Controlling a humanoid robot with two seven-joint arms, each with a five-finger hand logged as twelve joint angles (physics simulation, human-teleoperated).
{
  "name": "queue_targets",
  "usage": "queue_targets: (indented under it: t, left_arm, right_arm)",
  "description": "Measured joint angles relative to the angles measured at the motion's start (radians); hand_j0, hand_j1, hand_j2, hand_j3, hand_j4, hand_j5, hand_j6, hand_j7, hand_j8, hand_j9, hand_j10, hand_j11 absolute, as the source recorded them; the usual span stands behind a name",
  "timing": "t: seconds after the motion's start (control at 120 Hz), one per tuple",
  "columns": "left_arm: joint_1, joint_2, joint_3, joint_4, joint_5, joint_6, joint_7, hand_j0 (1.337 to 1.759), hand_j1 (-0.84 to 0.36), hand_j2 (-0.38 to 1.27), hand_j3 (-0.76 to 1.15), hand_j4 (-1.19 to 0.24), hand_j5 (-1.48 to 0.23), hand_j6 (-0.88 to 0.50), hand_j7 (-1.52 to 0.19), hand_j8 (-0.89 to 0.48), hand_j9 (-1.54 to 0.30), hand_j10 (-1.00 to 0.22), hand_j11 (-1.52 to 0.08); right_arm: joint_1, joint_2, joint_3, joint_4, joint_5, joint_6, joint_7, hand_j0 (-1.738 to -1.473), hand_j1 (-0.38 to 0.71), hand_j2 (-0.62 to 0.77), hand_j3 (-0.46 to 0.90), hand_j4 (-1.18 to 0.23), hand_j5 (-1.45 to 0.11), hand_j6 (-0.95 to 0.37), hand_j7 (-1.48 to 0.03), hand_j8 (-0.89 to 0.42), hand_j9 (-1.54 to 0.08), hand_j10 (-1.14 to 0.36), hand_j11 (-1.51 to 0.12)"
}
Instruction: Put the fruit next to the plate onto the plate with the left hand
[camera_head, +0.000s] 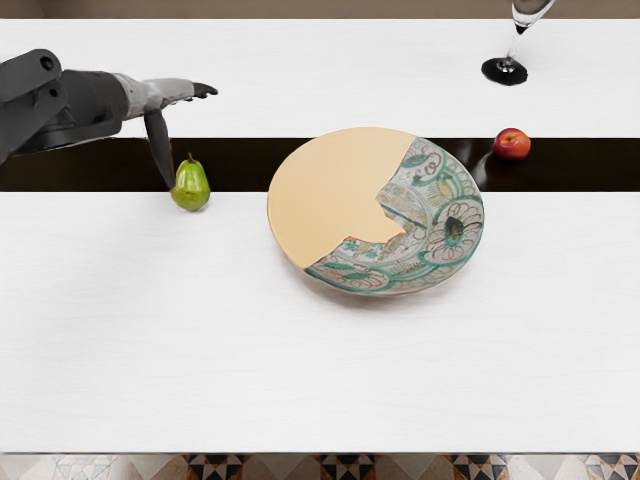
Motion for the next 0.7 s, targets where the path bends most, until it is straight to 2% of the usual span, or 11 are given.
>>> queue_targets:
  t: [0.175, 0.25, 0.35, 0.7]
  left_arm:
    - [-0.001, -0.053, 0.086, 0.061, 0.002, 0.030, 0.001, 1.658, 0.33, 0.01, 0.00, -0.02, -0.03, -0.02, -0.03, -0.02, -0.03, -0.02, -0.03]
    - [-0.002, -0.129, 0.135, 0.121, 0.002, 0.032, 0.001, 1.658, 0.32, 0.01, 0.00, -0.02, -0.03, -0.02, -0.03, -0.02, -0.03, -0.02, -0.03]
    - [-0.017, -0.134, 0.179, 0.172, 0.002, 0.032, 0.000, 1.658, 0.32, 0.01, 0.00, -0.03, -0.03, -0.03, -0.03, -0.03, -0.03, -0.03, -0.03]
    - [-0.025, -0.142, 0.226, 0.213, 0.002, 0.034, 0.000, 1.658, 0.25, 0.02, 0.00, -0.08, -0.11, -0.09, -0.11, -0.09, -0.11, -0.08, -0.11]
  right_arm:
    - [0.000, 0.000, 0.000, 0.000, 0.000, 0.000, 0.000, -1.658, -0.35, 0.00, 0.00, 0.00, 0.00, 0.00, 0.00, 0.00, 0.00, 0.00, 0.00]
    - [0.000, 0.000, 0.000, 0.000, 0.000, 0.000, 0.000, -1.658, -0.35, 0.00, 0.00, 0.00, 0.00, 0.00, 0.00, 0.00, 0.00, 0.00, 0.00]
    - [0.000, 0.000, 0.000, 0.000, 0.000, 0.000, 0.000, -1.658, -0.35, 0.00, 0.00, 0.00, 0.00, 0.00, 0.00, 0.00, 0.00, 0.00, 0.00]
    - [-0.001, 0.000, 0.000, 0.000, 0.000, 0.000, 0.000, -1.658, -0.35, 0.00, 0.00, 0.00, 0.00, 0.00, 0.00, 0.00, 0.00, 0.00, 0.00]
